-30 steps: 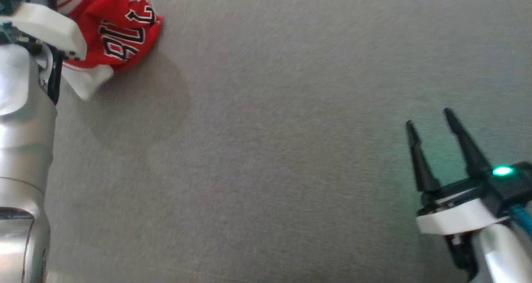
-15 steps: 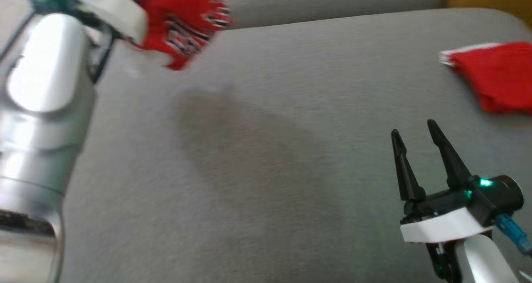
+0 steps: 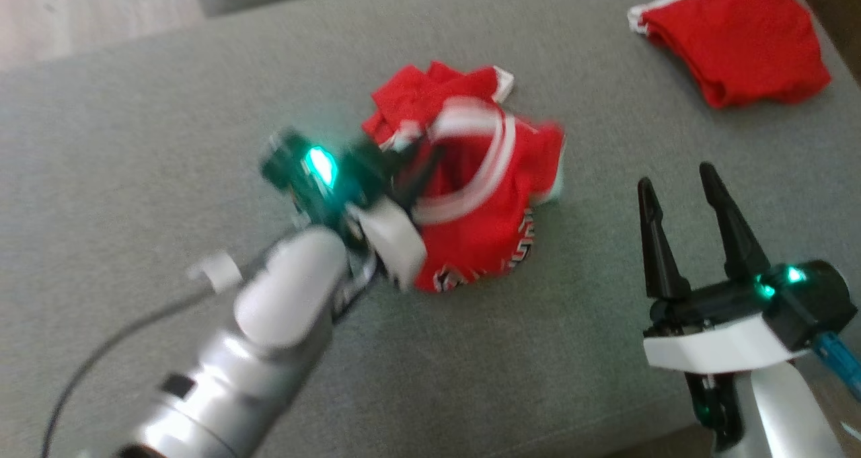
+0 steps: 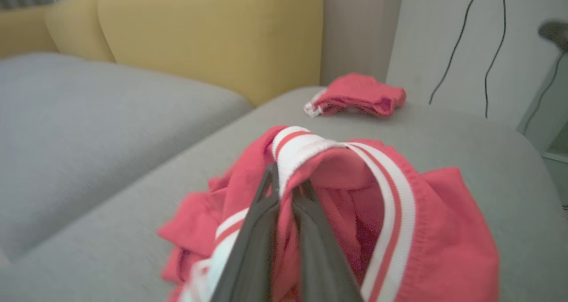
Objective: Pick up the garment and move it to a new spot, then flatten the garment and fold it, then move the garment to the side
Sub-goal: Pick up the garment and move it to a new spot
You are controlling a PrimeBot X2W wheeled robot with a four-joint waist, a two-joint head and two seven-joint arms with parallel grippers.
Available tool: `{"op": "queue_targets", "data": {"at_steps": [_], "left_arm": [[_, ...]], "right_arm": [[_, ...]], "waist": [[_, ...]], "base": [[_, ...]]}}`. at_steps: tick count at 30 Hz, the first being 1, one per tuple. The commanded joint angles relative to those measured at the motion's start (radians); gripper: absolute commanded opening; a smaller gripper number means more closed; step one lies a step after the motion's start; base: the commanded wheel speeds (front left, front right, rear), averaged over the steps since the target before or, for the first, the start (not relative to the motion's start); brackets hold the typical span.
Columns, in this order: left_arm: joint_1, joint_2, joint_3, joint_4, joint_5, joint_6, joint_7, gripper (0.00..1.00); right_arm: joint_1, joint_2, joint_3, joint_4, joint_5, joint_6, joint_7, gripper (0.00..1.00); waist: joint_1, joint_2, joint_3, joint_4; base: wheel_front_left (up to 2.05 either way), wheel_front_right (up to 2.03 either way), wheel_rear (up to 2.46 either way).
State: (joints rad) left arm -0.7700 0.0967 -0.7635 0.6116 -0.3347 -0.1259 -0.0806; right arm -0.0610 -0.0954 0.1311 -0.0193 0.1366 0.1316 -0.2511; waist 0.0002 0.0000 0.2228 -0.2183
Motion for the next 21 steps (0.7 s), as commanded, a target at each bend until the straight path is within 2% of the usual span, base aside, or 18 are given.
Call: {"op": "queue_targets", "data": {"at_steps": [1, 2, 3, 4, 5, 9, 14, 17, 21], "left_arm": [[-0.023, 0.001, 0.012, -0.012, -0.001, 0.005, -0.02, 0.0], [-0.008, -0.009, -0.001, 0.006, -0.003, 0.005, -0.035, 0.0], [0.004, -0.019, -0.014, 0.022, -0.006, 0.005, -0.051, 0.06], [0.012, -0.027, -0.026, 0.033, -0.009, 0.005, -0.067, 0.45], [0.019, -0.033, -0.036, 0.042, -0.012, 0.006, -0.083, 1.0], [0.027, -0.044, -0.064, 0.048, -0.023, 0.028, -0.136, 1.0], [0.04, -0.046, -0.044, 0.007, -0.029, 0.094, -0.173, 1.0], [0.083, -0.028, 0.008, -0.036, -0.04, 0.142, -0.18, 1.0], [0.205, 0.012, 0.129, -0.161, -0.077, 0.207, -0.181, 1.0]], "right_arm": [[-0.037, 0.006, 0.021, -0.038, 0.004, -0.001, -0.011, 1.0], [-0.039, 0.008, 0.019, -0.039, 0.003, -0.001, -0.011, 1.0], [-0.041, 0.01, 0.016, -0.039, 0.002, -0.001, -0.011, 1.0], [-0.043, 0.011, 0.012, -0.039, 0.001, -0.001, -0.011, 1.0], [-0.042, 0.012, 0.008, -0.038, 0.0, -0.001, -0.011, 1.0], [-0.039, 0.014, 0.007, -0.028, -0.006, -0.001, -0.011, 1.0], [-0.024, 0.009, 0.009, -0.008, -0.005, -0.001, -0.011, 1.0], [-0.003, 0.005, 0.009, 0.01, -0.001, -0.001, -0.011, 1.0], [0.035, 0.005, 0.003, 0.035, 0.01, -0.001, -0.011, 1.0]], "waist": [[-0.0002, 0.0, 0.053, -0.03], [-0.0002, 0.0, 0.064, -0.03], [-0.0002, 0.0, 0.072, -0.028], [-0.0002, 0.0, 0.077, -0.025], [-0.0002, 0.0, 0.081, -0.02], [-0.0002, 0.0, 0.063, 0.009], [-0.0002, 0.0, -0.026, 0.067], [-0.0002, 0.0, -0.103, 0.105], [-0.0002, 0.0, -0.198, 0.156]], "base": [[0.0, 0.0, 0.0], [0.0, 0.0, 0.0], [0.0, 0.0, 0.0], [0.0, 0.0, 0.0], [0.0, 0.0, 0.0], [0.0, 0.0, 0.0], [0.0, 0.0, 0.0], [0.0, 0.0, 0.0], [0.0, 0.0, 0.0]]}}
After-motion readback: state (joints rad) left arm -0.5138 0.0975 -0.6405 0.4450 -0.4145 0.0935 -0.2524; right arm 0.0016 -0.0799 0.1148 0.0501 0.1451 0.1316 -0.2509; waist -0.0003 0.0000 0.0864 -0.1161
